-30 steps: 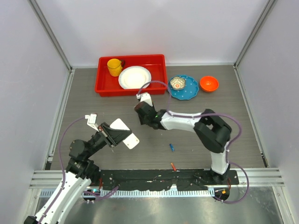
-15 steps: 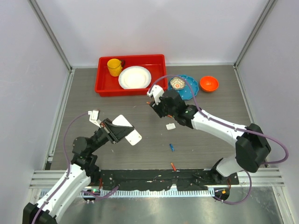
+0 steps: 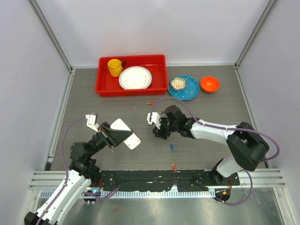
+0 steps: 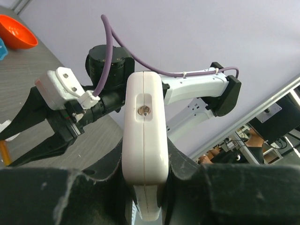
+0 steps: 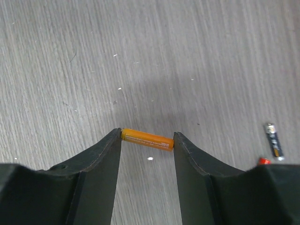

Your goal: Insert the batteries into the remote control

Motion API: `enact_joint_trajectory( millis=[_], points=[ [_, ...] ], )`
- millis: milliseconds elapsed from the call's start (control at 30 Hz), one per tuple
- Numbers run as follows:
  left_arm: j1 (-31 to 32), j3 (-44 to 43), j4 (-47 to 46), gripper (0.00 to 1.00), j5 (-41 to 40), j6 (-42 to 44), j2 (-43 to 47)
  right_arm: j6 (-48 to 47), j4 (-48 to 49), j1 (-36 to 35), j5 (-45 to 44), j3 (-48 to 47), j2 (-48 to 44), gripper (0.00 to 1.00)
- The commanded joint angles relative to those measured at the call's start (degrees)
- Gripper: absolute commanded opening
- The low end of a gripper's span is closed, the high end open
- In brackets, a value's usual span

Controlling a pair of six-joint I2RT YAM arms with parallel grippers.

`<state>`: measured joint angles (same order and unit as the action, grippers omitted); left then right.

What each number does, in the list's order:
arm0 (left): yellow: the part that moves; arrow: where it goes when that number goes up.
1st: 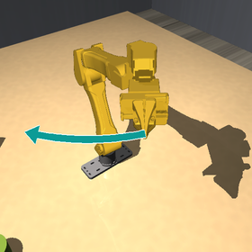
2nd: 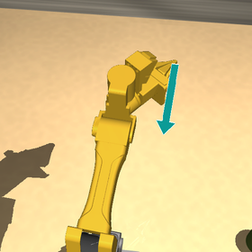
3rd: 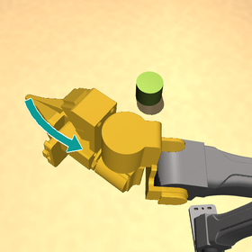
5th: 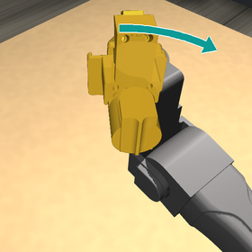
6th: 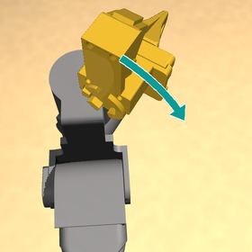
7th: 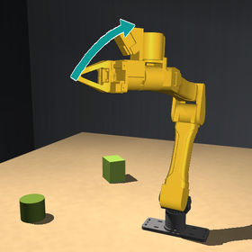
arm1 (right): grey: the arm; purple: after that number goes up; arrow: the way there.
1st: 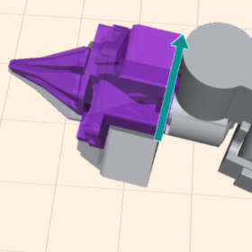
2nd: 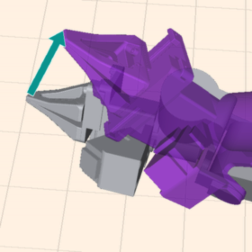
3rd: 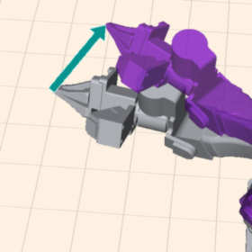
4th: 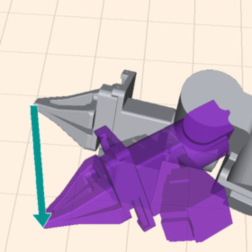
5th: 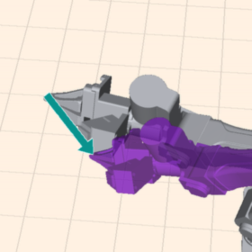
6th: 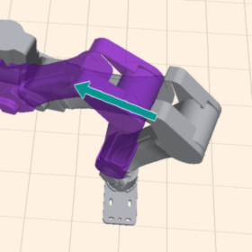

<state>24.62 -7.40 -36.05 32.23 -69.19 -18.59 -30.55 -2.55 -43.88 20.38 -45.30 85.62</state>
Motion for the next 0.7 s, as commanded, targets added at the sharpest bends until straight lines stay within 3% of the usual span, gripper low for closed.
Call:
enact_joint_trajectory(
  millis=[0, 267, 400, 667],
  points=[
    [-0.19, -0.07, 3.35, 0.0, 0.47, 0.98, 2.15, -1.18, 10.19, -0.33, 4.93, 2.23, 1.12, 0.21],
    [-0.19, 0.37, 6.16, 0.0, 0.82, 1.34, 3.21, -3.83, 7.38, -0.33, 5.54, 1.09, 6.13, 0.27],
    [-0.1, 0.02, 8.19, 0.0, 0.9, 1.42, 4.44, -1.89, 5.8, -0.33, 6.07, -0.67, 7.1, 0.46],
    [-0.19, -0.25, 9.6, 0.01, 1.35, 2.04, 4.97, -0.92, 6.41, -0.33, 3.79, 0.91, 7.45, 0.55]
  ],
)
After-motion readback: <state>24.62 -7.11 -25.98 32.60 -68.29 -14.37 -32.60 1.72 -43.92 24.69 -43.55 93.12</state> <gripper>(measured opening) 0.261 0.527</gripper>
